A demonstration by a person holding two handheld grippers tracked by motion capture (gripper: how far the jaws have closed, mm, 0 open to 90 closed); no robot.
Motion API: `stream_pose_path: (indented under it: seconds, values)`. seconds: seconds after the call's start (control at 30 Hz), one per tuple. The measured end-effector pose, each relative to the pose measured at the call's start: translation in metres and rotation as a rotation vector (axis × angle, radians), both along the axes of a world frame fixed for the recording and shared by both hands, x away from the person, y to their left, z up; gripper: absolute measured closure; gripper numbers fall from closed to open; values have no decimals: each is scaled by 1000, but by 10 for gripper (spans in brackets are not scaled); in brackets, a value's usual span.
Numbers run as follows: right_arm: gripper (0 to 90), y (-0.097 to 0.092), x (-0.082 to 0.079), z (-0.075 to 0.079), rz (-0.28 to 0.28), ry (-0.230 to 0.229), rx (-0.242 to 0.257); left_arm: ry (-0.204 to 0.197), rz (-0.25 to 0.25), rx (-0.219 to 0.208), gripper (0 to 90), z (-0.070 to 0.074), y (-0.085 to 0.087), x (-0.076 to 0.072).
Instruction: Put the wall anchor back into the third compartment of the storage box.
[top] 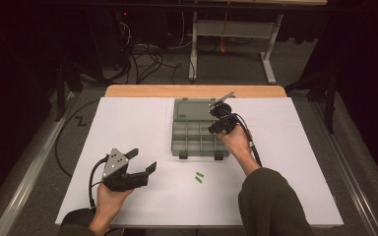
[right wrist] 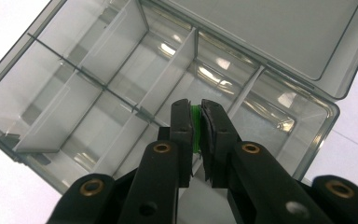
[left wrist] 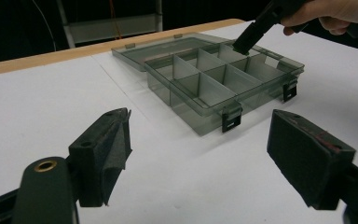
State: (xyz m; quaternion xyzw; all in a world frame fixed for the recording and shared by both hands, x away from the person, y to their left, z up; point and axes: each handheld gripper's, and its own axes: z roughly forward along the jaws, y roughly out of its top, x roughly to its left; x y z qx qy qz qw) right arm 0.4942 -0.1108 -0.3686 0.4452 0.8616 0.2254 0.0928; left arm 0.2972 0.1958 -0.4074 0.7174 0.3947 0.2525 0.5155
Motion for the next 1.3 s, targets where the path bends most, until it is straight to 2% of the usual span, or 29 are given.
stream_pose_path:
  seconds: [0.47, 0.9, 1.3]
  values:
    - [853, 4, 3, -3, 7, 13, -22, 2, -1, 1, 218, 0, 0, 0]
    - [755, -1, -2, -1, 6, 22, -8, 3, 2, -2, 218, 0, 0, 0]
    - [627, -14, -13, 4, -29, 27, 26, 4, 5, -3, 218, 0, 1, 0]
